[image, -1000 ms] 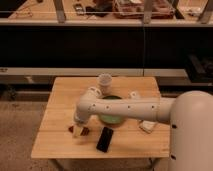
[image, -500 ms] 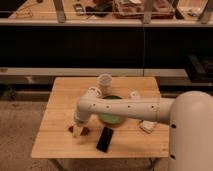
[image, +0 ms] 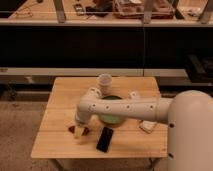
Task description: Place the pepper on the white sponge
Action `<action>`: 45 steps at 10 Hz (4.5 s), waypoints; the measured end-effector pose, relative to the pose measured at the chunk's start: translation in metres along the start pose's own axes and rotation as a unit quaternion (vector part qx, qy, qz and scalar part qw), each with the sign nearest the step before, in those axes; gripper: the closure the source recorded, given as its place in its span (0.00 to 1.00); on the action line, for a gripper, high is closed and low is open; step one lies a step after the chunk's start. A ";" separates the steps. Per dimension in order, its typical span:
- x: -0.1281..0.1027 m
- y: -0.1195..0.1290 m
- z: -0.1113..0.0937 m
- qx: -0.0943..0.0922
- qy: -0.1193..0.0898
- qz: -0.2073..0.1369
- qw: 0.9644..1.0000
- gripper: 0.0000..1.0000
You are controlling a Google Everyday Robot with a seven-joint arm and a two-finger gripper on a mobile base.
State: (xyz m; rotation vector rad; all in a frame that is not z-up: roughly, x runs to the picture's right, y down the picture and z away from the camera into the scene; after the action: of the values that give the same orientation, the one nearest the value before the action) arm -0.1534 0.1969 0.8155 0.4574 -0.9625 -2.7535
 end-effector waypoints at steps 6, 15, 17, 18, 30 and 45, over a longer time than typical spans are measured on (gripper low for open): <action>-0.005 -0.003 0.008 0.005 -0.025 0.000 1.000 0.20; 0.002 -0.006 0.018 0.016 -0.031 -0.006 0.999 0.20; 0.002 -0.006 0.019 0.018 -0.032 -0.006 0.999 0.21; 0.002 -0.006 0.020 0.017 -0.034 -0.006 0.999 0.27; -0.020 -0.003 -0.026 0.005 -0.039 -0.005 0.999 1.00; -0.285 0.072 -0.238 -0.102 -0.049 0.217 0.970 1.00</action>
State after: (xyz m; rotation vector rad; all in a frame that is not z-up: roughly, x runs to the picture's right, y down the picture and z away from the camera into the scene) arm 0.2014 0.0835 0.7483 0.0638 -0.6888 -2.4524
